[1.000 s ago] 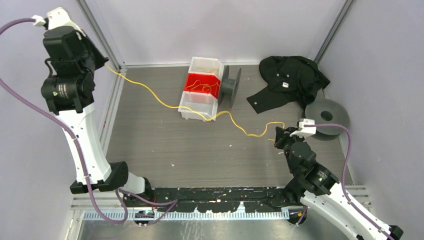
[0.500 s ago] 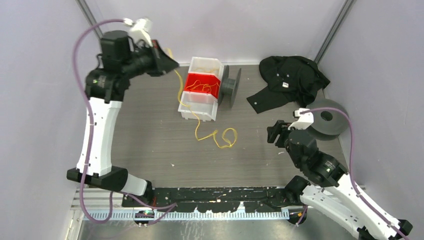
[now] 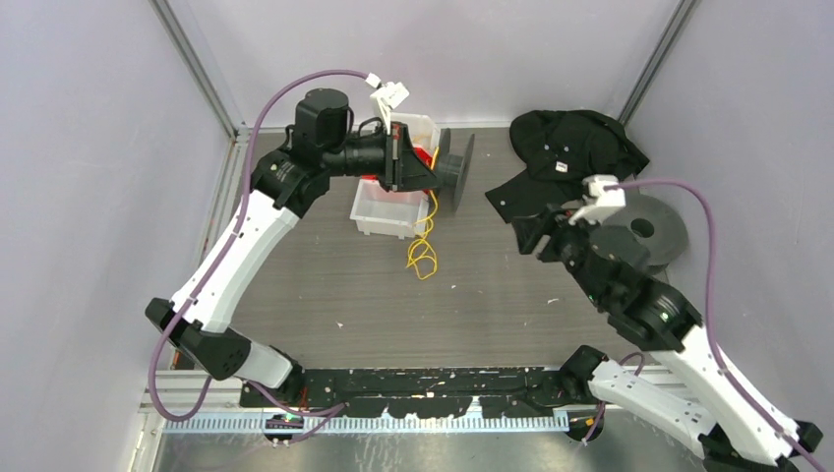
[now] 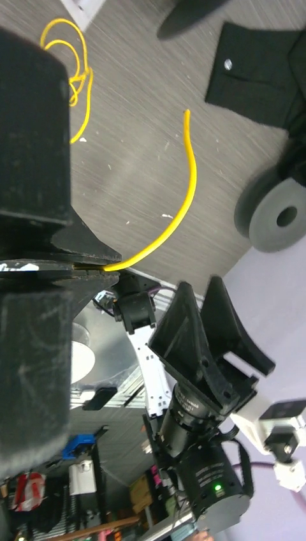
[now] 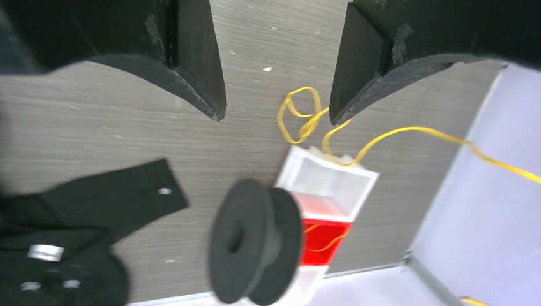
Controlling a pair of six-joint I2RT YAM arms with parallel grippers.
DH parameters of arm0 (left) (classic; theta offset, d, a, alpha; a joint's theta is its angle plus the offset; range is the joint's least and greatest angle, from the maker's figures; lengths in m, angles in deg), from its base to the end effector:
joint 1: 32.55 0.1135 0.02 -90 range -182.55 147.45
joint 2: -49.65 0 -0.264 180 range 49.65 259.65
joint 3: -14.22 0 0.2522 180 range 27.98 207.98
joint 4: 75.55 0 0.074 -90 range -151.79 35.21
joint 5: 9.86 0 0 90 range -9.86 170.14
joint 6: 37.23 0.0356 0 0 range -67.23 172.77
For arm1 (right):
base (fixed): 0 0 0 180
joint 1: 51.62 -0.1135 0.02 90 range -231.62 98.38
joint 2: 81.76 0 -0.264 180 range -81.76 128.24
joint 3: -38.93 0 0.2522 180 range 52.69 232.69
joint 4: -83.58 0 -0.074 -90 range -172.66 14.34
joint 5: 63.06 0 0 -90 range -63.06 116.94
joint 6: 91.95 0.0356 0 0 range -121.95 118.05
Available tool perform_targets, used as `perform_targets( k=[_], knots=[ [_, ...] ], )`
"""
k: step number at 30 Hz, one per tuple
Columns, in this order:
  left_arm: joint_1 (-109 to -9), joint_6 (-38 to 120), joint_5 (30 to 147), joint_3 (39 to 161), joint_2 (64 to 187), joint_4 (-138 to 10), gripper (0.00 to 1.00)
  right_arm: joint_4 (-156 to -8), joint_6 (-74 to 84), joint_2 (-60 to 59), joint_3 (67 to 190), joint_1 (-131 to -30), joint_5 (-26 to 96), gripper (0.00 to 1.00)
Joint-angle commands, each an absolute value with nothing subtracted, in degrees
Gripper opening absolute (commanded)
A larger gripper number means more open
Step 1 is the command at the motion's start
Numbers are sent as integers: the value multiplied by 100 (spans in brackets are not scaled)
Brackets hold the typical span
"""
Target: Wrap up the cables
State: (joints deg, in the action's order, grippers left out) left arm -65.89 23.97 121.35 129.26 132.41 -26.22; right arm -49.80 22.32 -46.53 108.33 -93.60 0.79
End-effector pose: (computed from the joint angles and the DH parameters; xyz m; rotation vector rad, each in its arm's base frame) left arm 0.2346 -0.1824 0.4805 0.6246 1.9449 -1.3847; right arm 0.0971 0.0662 0.3846 0.0534 1.7847 0.4291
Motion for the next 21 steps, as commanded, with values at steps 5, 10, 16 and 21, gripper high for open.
perform_targets(
  k=[5,10,16,21],
  knots=[
    [-6549,2453,13443,12684,13524,-3867,1,-7152,2140,-3634,10810,-9366,3007,64],
    [-6549,2005,13375,12786,13686,-4142,0,-8247,2196,-3415,10463,-9376,3454,65],
    [-6550,1657,12666,12941,13816,-3922,1,-8633,2120,-3147,10614,-9389,3705,67],
    [-6544,1352,12456,12923,13886,-3967,1,-8866,1872,-2876,10654,-9457,3512,67]
  ],
)
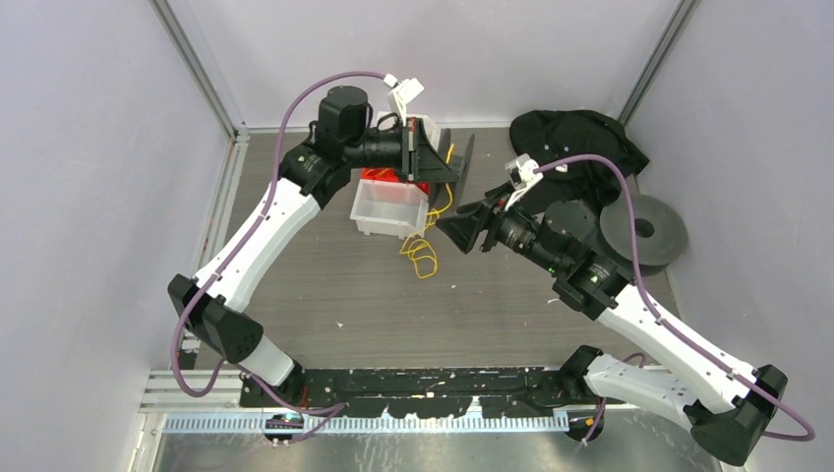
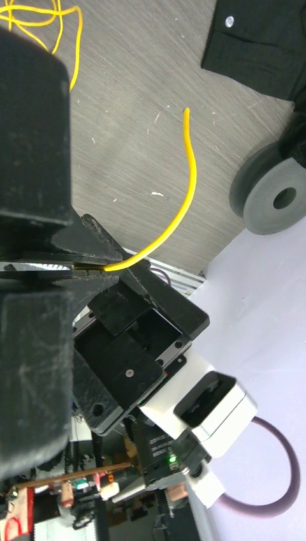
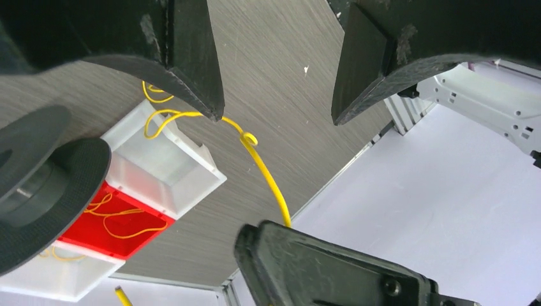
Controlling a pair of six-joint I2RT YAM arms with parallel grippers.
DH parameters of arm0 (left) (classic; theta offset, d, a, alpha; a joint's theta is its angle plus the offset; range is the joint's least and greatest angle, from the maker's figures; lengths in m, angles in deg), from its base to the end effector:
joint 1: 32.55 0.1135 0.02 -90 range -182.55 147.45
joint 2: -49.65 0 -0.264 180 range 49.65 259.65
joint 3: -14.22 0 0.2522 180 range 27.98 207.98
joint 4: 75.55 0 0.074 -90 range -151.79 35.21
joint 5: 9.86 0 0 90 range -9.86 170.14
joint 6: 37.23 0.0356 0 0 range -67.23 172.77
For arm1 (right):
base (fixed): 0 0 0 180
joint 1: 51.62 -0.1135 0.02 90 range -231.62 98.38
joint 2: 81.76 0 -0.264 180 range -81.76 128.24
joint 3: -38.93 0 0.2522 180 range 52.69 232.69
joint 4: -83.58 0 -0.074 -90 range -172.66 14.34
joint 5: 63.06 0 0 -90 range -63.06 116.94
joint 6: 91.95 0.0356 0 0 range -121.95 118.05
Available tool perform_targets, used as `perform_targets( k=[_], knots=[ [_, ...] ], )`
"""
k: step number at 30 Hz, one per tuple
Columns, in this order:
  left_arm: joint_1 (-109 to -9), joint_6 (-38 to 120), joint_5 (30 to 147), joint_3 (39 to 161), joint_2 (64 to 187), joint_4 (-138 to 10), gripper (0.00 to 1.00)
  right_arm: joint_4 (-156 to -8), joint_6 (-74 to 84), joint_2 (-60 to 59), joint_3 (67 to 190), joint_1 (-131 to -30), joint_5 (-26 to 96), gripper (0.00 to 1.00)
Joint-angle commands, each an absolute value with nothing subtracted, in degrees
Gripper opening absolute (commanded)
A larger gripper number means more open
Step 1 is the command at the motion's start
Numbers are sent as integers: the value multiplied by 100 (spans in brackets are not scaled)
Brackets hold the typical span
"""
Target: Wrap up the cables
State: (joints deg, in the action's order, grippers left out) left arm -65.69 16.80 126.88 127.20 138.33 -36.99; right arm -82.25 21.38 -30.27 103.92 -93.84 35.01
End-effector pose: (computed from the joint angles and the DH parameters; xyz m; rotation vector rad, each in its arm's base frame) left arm 0.2698 -0.2071 0.4570 0.6027 1.9521 -1.5434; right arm 0.1522 0.1449 0.3777 -0.3890 1.6288 0.9929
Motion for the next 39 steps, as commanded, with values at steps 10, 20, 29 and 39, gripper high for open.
perform_targets(
  k=[10,20,29,39],
  knots=[
    [-6551,1172,12340,12900,13900,-3923,0,-10116,1729,-2487,10270,-9519,2885,39],
    [-6520,1185,12116,12786,13781,-3863,1,-9725,1425,-2869,10113,-9516,1956,4],
    [-6508,1065,12138,12762,13778,-3957,0,-9861,1437,-2544,10231,-9515,2215,55],
    [-6491,1107,12017,12715,13797,-3834,0,-10436,1501,-2351,10206,-9506,1671,1]
  ],
)
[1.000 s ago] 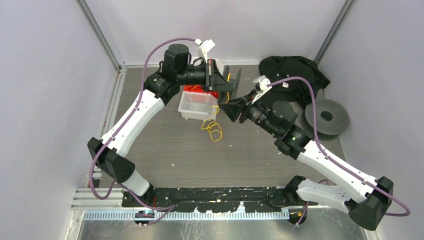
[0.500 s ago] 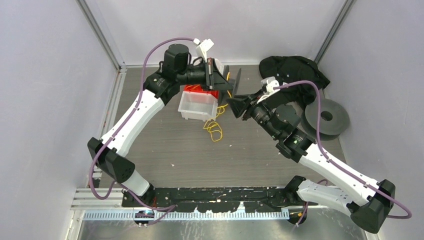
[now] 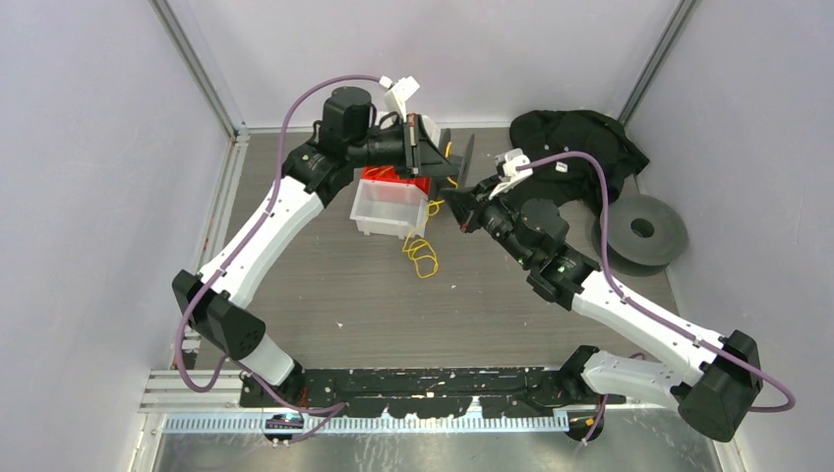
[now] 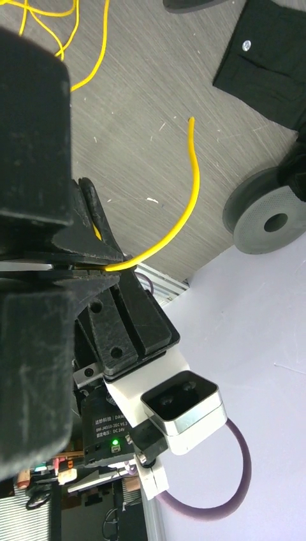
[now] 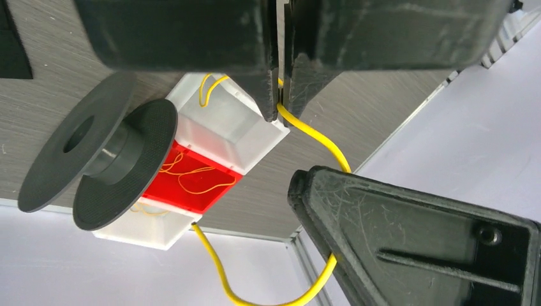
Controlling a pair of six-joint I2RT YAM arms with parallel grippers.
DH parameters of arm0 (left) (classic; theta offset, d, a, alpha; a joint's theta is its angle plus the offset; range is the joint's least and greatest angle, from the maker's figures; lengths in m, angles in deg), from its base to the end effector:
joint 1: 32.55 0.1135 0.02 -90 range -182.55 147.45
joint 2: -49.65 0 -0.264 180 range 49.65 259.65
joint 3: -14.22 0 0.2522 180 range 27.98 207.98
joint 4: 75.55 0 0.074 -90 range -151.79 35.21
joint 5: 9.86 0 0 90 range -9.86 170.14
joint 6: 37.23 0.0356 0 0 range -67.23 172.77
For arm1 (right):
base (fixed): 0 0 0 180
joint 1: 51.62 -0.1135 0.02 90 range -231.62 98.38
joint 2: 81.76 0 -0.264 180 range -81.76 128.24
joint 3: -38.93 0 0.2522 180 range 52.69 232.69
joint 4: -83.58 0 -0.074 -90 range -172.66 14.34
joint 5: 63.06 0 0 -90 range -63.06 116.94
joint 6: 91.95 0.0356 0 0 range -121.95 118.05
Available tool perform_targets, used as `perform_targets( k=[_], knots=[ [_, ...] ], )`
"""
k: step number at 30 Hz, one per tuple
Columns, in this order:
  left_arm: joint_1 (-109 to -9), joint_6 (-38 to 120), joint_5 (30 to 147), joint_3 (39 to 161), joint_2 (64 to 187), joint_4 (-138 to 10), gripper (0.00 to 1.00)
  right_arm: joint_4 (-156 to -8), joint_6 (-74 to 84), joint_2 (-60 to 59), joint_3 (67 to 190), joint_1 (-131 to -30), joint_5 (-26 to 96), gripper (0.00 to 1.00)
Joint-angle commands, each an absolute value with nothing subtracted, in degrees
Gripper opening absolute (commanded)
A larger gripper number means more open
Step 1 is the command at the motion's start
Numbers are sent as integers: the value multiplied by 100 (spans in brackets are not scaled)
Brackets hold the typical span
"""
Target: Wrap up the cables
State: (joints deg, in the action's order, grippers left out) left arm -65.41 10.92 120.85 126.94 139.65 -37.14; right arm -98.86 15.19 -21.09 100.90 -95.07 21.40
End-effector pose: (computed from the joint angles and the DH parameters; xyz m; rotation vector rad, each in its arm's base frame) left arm 0.2813 -0.2093 0.4476 0.4041 2.0395 -1.5106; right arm 0.1853 0.1708 0.3565 -0.2755 1.5312 0.7718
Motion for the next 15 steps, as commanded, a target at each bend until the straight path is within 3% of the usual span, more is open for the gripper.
perform_targets(
  k=[1,4,7,10,15],
  knots=[
    [-6464,1144,12020,12791,13848,-3722,11,-10342,1459,-2460,10154,-9458,1564,1],
    [-6270,1235,12038,13013,14028,-3411,44,-9593,1374,-2943,10069,-9191,1492,1],
    [-5897,1379,11955,13162,14169,-3167,65,-8540,1275,-3698,10060,-8832,1397,1],
    [-5690,1717,11663,13310,14406,-3025,72,-7356,1136,-4346,10175,-8521,1409,1],
    [-5872,2640,10076,13656,15212,-2876,75,-5875,939,-4890,10751,-8428,1355,1]
  ],
)
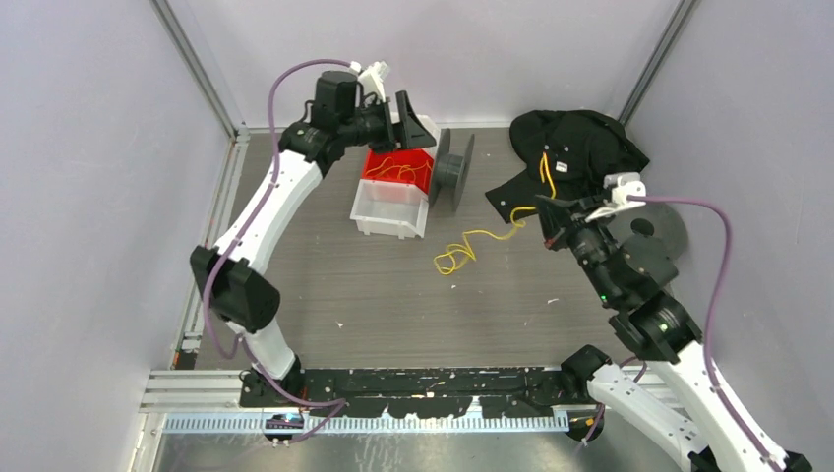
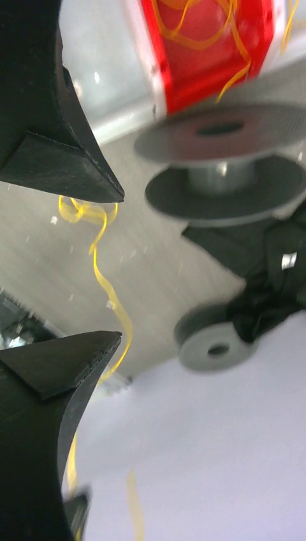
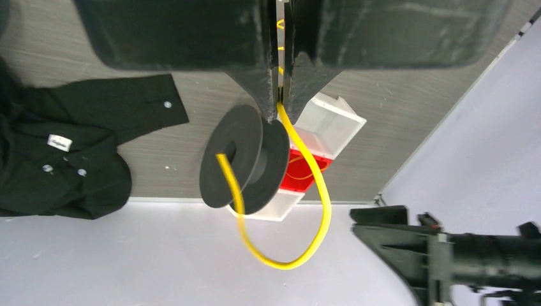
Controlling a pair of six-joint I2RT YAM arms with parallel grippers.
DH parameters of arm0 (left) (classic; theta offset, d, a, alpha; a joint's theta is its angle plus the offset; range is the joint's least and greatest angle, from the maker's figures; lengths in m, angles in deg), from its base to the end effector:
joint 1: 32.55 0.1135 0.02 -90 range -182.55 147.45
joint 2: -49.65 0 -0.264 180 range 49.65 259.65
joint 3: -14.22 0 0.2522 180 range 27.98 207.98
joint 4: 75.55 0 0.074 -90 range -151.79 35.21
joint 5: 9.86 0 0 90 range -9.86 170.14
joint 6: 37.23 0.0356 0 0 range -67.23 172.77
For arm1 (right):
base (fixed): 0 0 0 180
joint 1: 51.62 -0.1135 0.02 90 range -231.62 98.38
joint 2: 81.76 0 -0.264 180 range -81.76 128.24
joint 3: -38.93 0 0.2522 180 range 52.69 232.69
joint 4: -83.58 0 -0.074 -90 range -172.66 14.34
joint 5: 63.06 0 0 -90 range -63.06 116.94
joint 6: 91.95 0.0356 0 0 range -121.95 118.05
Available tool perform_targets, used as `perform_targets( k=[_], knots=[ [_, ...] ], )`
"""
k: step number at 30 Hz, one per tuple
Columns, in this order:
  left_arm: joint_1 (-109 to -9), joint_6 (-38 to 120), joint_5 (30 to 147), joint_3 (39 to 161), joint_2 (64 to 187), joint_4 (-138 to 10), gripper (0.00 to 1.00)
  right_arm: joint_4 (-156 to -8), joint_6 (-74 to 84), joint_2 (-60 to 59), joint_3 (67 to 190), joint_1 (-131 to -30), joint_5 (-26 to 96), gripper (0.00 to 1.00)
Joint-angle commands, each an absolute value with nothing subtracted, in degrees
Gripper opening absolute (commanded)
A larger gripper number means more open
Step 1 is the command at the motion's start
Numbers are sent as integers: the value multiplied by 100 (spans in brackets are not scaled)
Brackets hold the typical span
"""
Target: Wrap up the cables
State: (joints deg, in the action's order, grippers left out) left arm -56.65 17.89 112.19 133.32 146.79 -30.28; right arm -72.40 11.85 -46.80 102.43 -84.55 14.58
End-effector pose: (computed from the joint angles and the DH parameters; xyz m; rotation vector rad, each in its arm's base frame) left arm 0.3413 -0.1734 0.4285 0.1963 2.1112 -1.1957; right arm 0.1163 0.0662 0.3938 -0.0761 1.5118 0.4958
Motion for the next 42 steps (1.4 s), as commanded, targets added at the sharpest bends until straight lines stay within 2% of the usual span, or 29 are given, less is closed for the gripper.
perform_targets(
  k=[1,7,13,19,20,22,23,26,30,35,39,42],
  knots=[
    [-5927,2800,9858,13728,15391,-2935,75,-5694,935,-4976,10861,-8424,1352,1],
    [-6334,3740,8647,14122,16337,-3270,74,-4749,1113,-5248,11502,-8426,1393,1],
    [-6366,3948,8463,14201,16857,-3694,61,-4463,1278,-5343,11685,-8432,1362,1],
    [-6454,4304,8386,14238,17025,-3789,38,-4557,1380,-5287,11642,-8433,1402,1],
    [-6467,4369,8354,14238,17031,-3788,30,-4585,1398,-5248,11642,-8428,1458,0],
    [-6476,4450,8324,14287,17060,-3707,5,-4607,1393,-5137,11668,-8428,1643,0],
    [-6480,4497,8344,14367,17081,-3588,1,-4592,1365,-5076,11693,-8433,1742,1],
    [-6480,4702,8583,14285,16873,-3431,0,-4462,1252,-4869,11836,-8428,2137,1],
    [-6500,4892,8956,13562,16224,-3604,0,-4337,1128,-4412,12080,-8426,2990,0],
    [-6790,5135,8616,12472,15460,-3866,0,-4702,1193,-3641,12185,-8356,4148,1],
    [-7031,5562,8077,11426,14832,-4432,0,-5220,1467,-3020,12171,-7746,5468,1],
    [-7090,5648,8155,11003,14564,-4586,0,-6188,2079,-2647,11906,-7022,6426,0]
  ],
)
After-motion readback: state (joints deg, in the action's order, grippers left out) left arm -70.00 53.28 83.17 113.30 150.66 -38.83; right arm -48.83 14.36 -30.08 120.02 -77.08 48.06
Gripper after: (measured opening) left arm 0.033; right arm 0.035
